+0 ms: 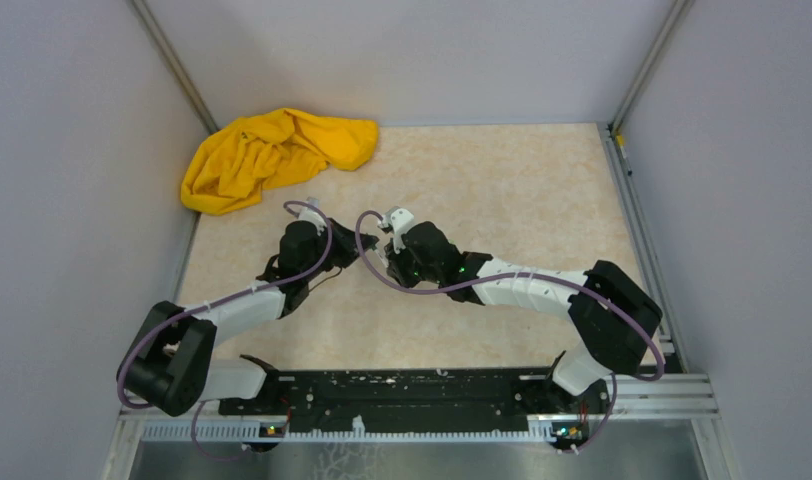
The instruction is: Open the pen caps
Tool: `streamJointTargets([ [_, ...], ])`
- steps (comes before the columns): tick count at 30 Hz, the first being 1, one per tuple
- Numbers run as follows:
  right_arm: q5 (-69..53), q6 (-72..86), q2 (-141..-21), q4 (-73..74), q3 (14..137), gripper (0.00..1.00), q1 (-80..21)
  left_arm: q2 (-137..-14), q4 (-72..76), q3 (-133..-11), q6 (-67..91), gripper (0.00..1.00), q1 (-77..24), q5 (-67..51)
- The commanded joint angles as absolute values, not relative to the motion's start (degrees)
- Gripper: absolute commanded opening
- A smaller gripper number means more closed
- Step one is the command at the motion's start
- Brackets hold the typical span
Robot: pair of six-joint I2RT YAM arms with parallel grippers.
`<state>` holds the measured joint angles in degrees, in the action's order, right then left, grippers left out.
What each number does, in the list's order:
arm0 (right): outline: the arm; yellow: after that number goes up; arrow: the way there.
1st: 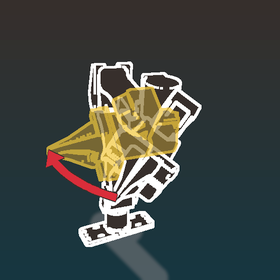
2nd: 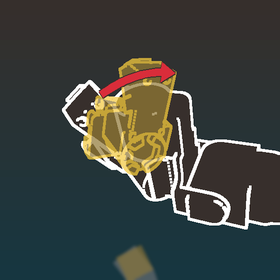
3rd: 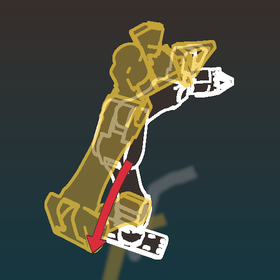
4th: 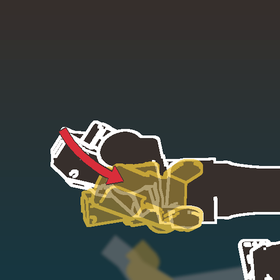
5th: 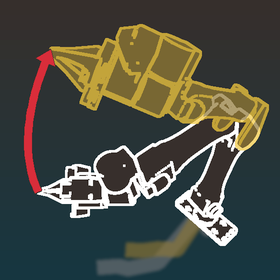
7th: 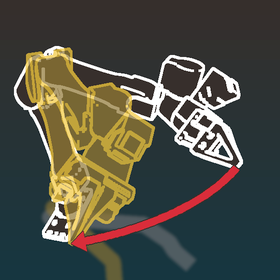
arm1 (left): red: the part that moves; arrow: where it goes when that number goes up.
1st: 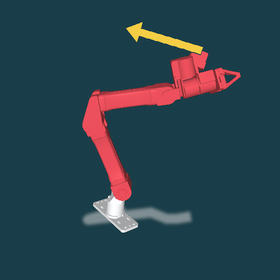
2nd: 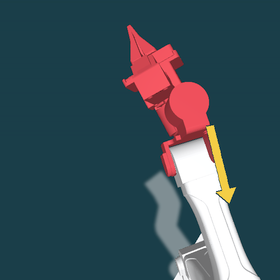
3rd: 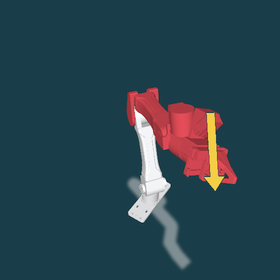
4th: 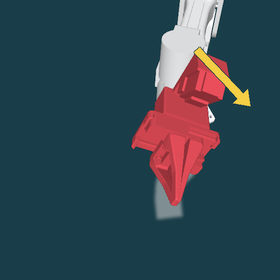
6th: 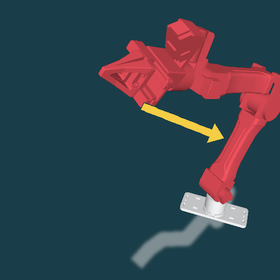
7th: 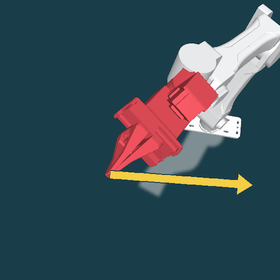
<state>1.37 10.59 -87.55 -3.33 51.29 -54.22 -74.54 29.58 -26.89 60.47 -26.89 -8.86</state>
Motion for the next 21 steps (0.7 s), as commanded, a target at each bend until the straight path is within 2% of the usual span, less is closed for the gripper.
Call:
streamJointTargets([
  [1, 0.84, 9.26, -88.76, -5.77, 54.01, 0.14, -54.76, -73.23, 31.20, -27.89, 58.86, 0.00, -27.24, -12.76],
  [21, 0.18, 8.19, -92.23, -5.45, 57.86, 0.19, -54.76, -75.33, 31.73, -29.72, 58.43, 0.00, -27.98, -16.21],
])
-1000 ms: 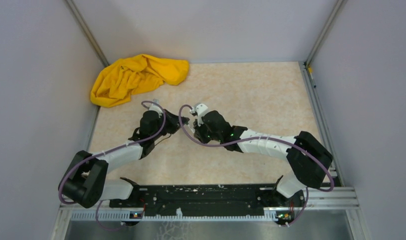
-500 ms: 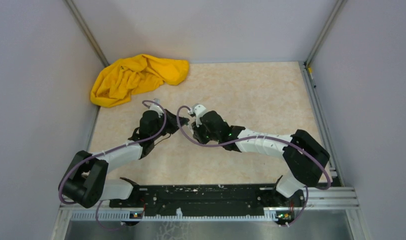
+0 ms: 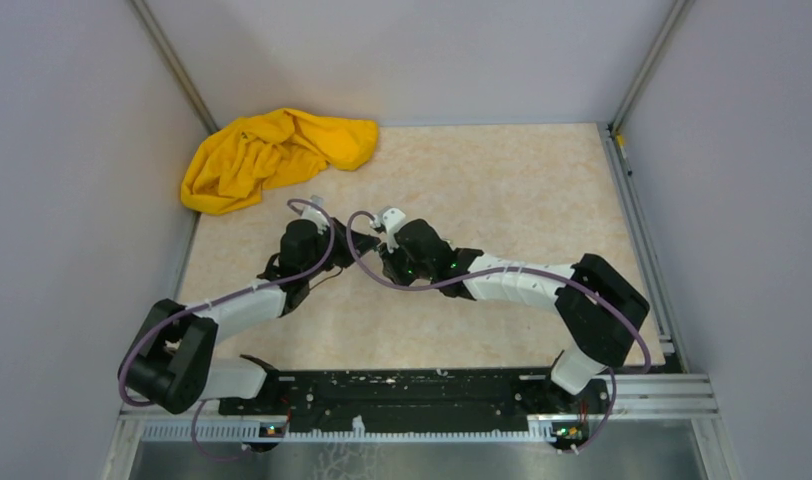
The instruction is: Open the pen caps
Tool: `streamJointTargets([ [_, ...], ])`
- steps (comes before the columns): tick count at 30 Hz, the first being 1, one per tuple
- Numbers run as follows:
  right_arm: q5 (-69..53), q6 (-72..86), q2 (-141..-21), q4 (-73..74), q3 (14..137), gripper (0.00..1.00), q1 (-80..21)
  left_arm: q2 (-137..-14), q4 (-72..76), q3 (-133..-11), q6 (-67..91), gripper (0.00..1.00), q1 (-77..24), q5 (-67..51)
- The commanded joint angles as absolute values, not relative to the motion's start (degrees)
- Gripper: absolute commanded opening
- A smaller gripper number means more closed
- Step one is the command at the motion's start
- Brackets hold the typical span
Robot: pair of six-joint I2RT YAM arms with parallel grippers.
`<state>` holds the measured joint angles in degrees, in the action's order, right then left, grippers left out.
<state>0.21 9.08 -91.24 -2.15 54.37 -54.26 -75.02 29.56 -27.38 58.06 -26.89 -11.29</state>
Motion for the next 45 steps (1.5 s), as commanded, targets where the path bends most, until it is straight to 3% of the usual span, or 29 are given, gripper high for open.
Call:
streamJointTargets([
  [1, 0.18, 8.13, -92.51, -5.45, 58.07, 0.19, -54.76, -75.36, 31.73, -29.79, 58.44, 0.00, -28.05, -16.28],
  [4, 0.26, 7.68, -93.25, -4.89, 58.76, 0.14, -54.75, -75.43, 31.65, -30.09, 58.36, 0.00, -28.06, -16.41],
  [6, 0.23, 7.56, -93.36, -4.75, 58.82, 0.00, -54.76, -75.60, 31.52, -30.31, 58.36, 0.00, -28.11, -16.24],
  [13, 0.26, 7.85, -90.02, -3.20, 54.37, 0.00, -54.75, -77.07, 30.39, -32.22, 60.08, 0.00, -25.38, -9.29],
  [22, 5.29, 9.56, -83.72, -2.04, 47.07, 0.00, -54.76, -87.44, 32.26, -37.84, 68.11, 0.00, -13.54, -15.97],
  [32, 19.91, 13.54, -81.03, 2.81, 49.90, 0.00, -46.98, -88.52, 12.15, -45.01, 49.32, 0.00, -13.79, -10.76],
  [45, 23.30, 15.66, -90.21, 7.28, 55.83, 0.00, -30.37, -102.43, -4.13, -55.85, 35.38, 0.16, -18.86, -1.27],
])
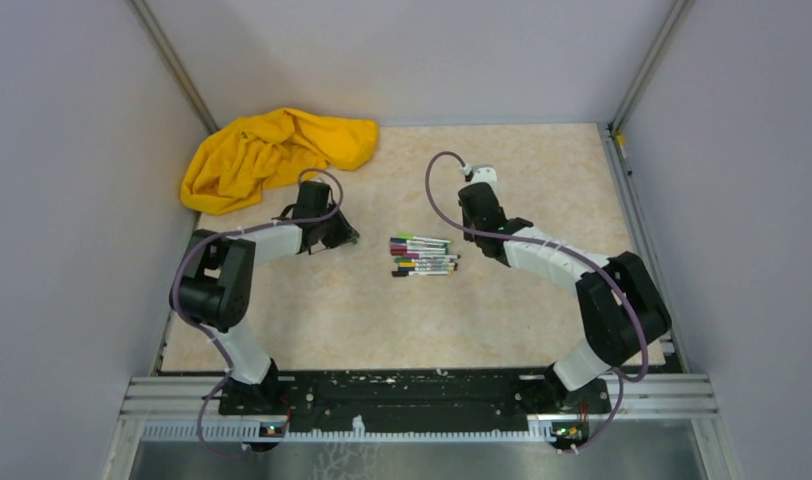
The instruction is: Open the pen caps
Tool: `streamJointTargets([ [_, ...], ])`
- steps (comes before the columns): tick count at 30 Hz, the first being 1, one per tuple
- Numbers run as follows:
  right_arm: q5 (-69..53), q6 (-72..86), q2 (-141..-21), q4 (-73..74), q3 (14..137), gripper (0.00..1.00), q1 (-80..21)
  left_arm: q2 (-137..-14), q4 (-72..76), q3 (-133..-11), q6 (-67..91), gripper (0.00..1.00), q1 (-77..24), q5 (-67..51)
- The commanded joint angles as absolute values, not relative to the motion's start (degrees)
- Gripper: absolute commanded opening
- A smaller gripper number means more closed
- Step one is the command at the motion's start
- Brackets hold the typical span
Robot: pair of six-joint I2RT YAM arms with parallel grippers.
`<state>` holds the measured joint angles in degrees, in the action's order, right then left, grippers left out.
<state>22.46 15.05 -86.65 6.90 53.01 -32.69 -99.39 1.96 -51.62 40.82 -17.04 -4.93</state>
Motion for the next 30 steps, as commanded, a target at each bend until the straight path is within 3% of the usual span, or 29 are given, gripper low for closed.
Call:
streamJointTargets([
  [1, 23.11, 15.60, -91.09, 7.26, 55.99, 0.00, -29.87, -103.15, -4.52, -56.35, 35.13, 0.17, -19.30, -0.68],
  [6, 22.09, 15.77, -94.87, 6.97, 56.63, 0.00, -28.17, -105.46, -6.36, -58.54, 33.87, 0.29, -21.07, 3.15],
  [12, 20.26, 15.82, -98.09, 6.73, 57.04, 0.13, -27.71, -106.71, -6.85, -58.93, 33.91, 0.41, -21.29, 3.36],
  [23, 20.09, 15.02, -97.61, 6.91, 57.41, 0.33, -27.33, -104.66, -7.03, -57.63, 35.26, 0.46, -21.31, 3.85],
  [30, 20.98, 11.18, -94.63, 7.85, 59.68, 0.40, -27.32, -101.41, -7.28, -58.07, 36.10, 0.55, -21.35, 3.18],
])
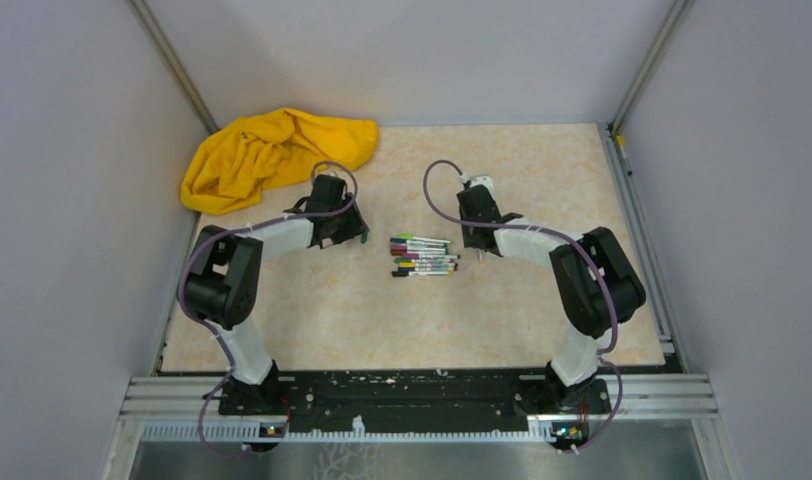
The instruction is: Open the pen caps
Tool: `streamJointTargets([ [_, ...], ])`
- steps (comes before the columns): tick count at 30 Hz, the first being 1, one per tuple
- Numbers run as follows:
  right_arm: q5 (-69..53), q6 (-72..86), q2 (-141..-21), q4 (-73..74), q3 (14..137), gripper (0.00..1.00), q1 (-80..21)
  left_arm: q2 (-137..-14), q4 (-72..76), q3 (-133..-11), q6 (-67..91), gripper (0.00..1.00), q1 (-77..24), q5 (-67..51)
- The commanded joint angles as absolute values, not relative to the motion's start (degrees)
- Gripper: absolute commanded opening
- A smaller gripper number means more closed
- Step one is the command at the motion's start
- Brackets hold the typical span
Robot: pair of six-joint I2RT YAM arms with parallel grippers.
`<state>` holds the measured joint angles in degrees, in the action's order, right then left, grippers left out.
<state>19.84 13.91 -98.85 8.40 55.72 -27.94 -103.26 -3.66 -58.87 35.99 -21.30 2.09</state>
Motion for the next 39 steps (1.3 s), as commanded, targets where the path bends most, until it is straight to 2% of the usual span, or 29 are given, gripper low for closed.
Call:
streamJointTargets([
  [1, 20.50, 10.31, -94.37, 8.07, 60.14, 0.40, -27.33, -100.96, -7.29, -58.11, 36.26, 0.56, -21.29, 3.05],
  [11, 6.44, -2.43, -97.07, 9.80, 69.37, 0.45, -29.66, -92.54, -4.45, -54.69, 39.25, 0.68, -21.19, -1.72],
  [17, -2.40, -11.27, -104.20, 17.75, 79.20, 0.45, -31.31, -85.04, 2.77, -47.35, 43.54, 0.70, -21.20, -6.56],
  [24, -11.46, -17.68, -108.06, 21.00, 82.09, 0.46, -32.66, -78.81, 8.91, -39.86, 48.00, 0.71, -21.29, -9.60],
  [39, -10.73, -21.61, -110.83, 21.24, 80.67, 0.45, -34.35, -73.37, 12.12, -33.99, 49.38, 0.72, -21.25, -9.76],
])
